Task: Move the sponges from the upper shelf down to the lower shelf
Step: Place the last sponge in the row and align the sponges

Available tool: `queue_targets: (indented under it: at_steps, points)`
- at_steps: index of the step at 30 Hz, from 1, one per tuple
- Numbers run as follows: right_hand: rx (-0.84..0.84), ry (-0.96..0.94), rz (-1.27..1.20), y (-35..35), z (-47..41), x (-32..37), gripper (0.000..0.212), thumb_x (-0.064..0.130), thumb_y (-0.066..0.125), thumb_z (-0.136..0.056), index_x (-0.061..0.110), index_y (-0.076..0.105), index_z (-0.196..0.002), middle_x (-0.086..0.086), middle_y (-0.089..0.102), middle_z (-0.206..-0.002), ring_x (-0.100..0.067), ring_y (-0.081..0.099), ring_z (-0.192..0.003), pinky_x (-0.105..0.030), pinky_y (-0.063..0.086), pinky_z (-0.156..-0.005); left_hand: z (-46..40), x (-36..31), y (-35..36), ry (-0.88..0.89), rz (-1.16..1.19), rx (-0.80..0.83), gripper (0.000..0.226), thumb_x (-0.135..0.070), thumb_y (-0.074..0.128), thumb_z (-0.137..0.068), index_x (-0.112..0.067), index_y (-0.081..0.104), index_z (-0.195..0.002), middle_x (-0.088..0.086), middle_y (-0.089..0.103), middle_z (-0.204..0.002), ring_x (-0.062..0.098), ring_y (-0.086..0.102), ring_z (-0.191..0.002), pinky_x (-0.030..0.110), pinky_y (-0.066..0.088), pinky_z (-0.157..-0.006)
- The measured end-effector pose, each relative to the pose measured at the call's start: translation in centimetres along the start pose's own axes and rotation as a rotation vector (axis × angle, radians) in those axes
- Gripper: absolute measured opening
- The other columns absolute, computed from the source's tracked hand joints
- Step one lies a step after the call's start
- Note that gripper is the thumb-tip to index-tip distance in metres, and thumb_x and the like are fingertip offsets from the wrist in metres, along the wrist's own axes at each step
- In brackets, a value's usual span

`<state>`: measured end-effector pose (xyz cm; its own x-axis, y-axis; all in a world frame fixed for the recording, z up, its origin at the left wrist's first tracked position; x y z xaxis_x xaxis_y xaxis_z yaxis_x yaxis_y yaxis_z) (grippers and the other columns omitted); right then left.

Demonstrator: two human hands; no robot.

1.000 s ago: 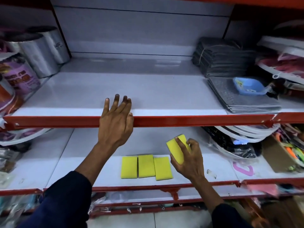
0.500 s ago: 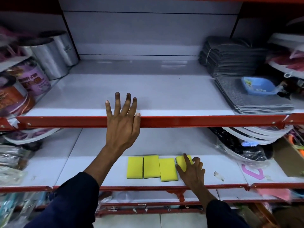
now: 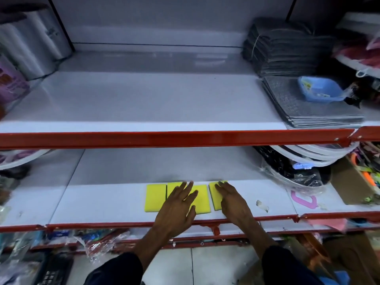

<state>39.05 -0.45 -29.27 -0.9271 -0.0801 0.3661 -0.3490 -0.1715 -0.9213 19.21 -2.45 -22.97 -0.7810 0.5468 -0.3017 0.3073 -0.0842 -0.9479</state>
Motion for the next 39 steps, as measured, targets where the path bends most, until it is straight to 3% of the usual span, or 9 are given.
queue_targets:
  at_steps: [3, 10, 20, 35, 39]
  points:
    - [0.033, -0.008, 0.004, 0.0, 0.1, -0.2, 0.057, 0.011, 0.050, -0.096, 0.016, 0.040, -0.152, 0.000, 0.030, -0.164, -0.015, 0.025, -0.154, -0.023, 0.031, -0.119, -1.2, 0.7, 3.5, -0.078, 0.031, 0.233, 0.054, -0.027, 0.044, -0.101, -0.016, 0.038, -0.154, 0.009, 0.023, -0.168, 0.028, 0.022, -0.156, 0.038, 0.017, -0.130]
    - [0.054, 0.026, -0.011, 1.0, 1.5, -0.1, 0.056, 0.025, 0.059, -0.092, 0.024, 0.048, -0.147, 0.003, 0.041, -0.156, -0.014, 0.034, -0.147, -0.029, 0.040, -0.114, -3.9, 1.1, 5.9, -0.095, -0.042, 0.371, 0.053, -0.025, 0.050, -0.104, -0.012, 0.036, -0.153, 0.010, 0.022, -0.168, 0.027, 0.022, -0.156, 0.038, 0.020, -0.128]
    - [0.049, 0.029, -0.108, 1.4, 2.2, 0.2, 0.052, 0.019, 0.060, -0.093, 0.021, 0.051, -0.145, 0.002, 0.041, -0.155, -0.014, 0.037, -0.145, -0.027, 0.035, -0.118, -2.4, 2.0, 5.5, -0.095, -0.096, 0.369, 0.054, -0.030, 0.054, -0.101, -0.016, 0.041, -0.151, 0.006, 0.026, -0.168, 0.019, 0.023, -0.156, 0.033, 0.008, -0.129]
    - [0.062, 0.031, -0.130, 1.4, 2.1, 1.7, 0.051, 0.017, 0.060, -0.094, 0.017, 0.051, -0.144, -0.001, 0.041, -0.155, -0.017, 0.035, -0.147, -0.026, 0.033, -0.117, -2.0, 1.8, 6.0, -0.132, -0.085, 0.341, 0.052, -0.036, 0.055, -0.101, -0.016, 0.047, -0.148, 0.008, 0.033, -0.165, 0.024, 0.028, -0.154, 0.032, 0.016, -0.126]
    - [0.044, 0.027, -0.081, 0.8, 1.7, 2.6, 0.052, 0.025, 0.060, -0.093, 0.019, 0.052, -0.144, -0.001, 0.047, -0.153, -0.023, 0.035, -0.143, -0.034, 0.037, -0.117, -2.5, 4.1, 4.5, -0.189, -0.128, 0.285, 0.054, -0.017, 0.048, -0.102, -0.013, 0.036, -0.154, 0.009, 0.029, -0.166, 0.024, 0.024, -0.156, 0.034, 0.020, -0.128]
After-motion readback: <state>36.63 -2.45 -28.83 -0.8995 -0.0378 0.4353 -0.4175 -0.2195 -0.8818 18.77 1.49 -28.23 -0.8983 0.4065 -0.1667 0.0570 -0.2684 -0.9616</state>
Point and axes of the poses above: each hand's wrist, its own z-axis away from the middle knuckle, its own y-axis out of the palm, x = y × z, the point moved 7 cm from there along -z, towards the middle knuckle
